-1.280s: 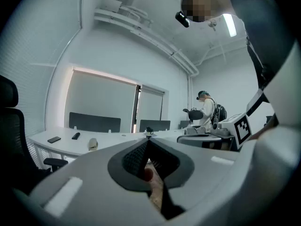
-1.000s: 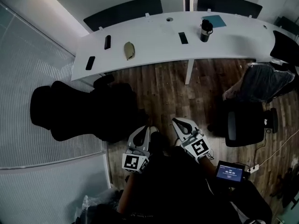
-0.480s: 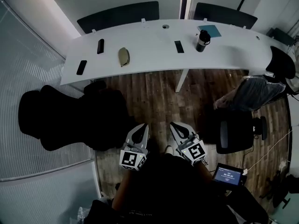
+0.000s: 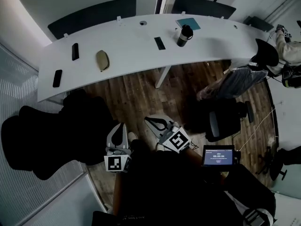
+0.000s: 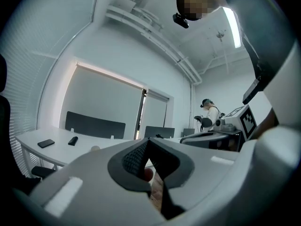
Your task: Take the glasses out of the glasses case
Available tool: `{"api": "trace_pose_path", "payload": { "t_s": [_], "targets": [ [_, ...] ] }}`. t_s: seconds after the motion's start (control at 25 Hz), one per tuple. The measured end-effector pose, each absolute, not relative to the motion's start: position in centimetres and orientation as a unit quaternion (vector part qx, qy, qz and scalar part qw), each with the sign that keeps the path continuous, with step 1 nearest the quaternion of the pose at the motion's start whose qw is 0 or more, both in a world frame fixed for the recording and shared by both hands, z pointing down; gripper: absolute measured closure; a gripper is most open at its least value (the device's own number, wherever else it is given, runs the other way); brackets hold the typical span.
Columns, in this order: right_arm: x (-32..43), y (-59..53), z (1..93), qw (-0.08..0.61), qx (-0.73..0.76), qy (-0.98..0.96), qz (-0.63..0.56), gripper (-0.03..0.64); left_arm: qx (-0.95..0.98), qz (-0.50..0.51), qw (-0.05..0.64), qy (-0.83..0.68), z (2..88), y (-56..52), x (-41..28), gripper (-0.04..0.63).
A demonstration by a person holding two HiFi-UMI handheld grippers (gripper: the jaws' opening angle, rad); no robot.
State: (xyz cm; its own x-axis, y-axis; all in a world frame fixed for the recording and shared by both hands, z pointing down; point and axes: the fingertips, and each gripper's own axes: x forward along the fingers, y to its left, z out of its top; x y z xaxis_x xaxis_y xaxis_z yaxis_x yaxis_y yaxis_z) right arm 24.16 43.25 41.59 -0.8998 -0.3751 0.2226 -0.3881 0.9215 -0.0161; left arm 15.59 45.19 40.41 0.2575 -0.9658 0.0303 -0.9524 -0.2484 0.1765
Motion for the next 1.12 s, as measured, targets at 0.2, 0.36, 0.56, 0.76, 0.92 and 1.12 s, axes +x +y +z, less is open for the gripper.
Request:
{"api": "trace_pose_path", "payload": {
  "t_s": [0.2,0.36,0.56,0.76,0.92,1.12],
  "targets": [
    [18.3,41.9,41.8,0.103,0.181,-0.978,0.017,0.609,0.787,-0.023,0.098,-0.608,42.5,44.7,10.5,0.588],
    [13.4,41.0,41.8,0.099,0.176,-0.979,0.014,0.609,0.787,-0.028,0.101,-0.608,43.6,43.7,5.9,0.588],
    [10.3,40.4,41.5,0.105,0.169,-0.98,0.012,0.609,0.784,-0.024,0.1,-0.612,43.4,42.7,2.8,0.588],
    [8.8,40.2,41.3,0.114,0.158,-0.981,0.011,0.609,0.781,-0.031,0.1,-0.616,42.8,42.3,1.7,0.588],
    [8.2,40.0,40.5,0.104,0.151,-0.983,-0.006,0.609,0.78,-0.033,0.097,-0.617,42.7,42.2,1.5,0.588],
    [8.2,40.4,39.9,0.098,0.147,-0.984,-0.005,0.609,0.771,-0.038,0.093,-0.629,41.9,43.1,1.4,0.588]
  ]
}}
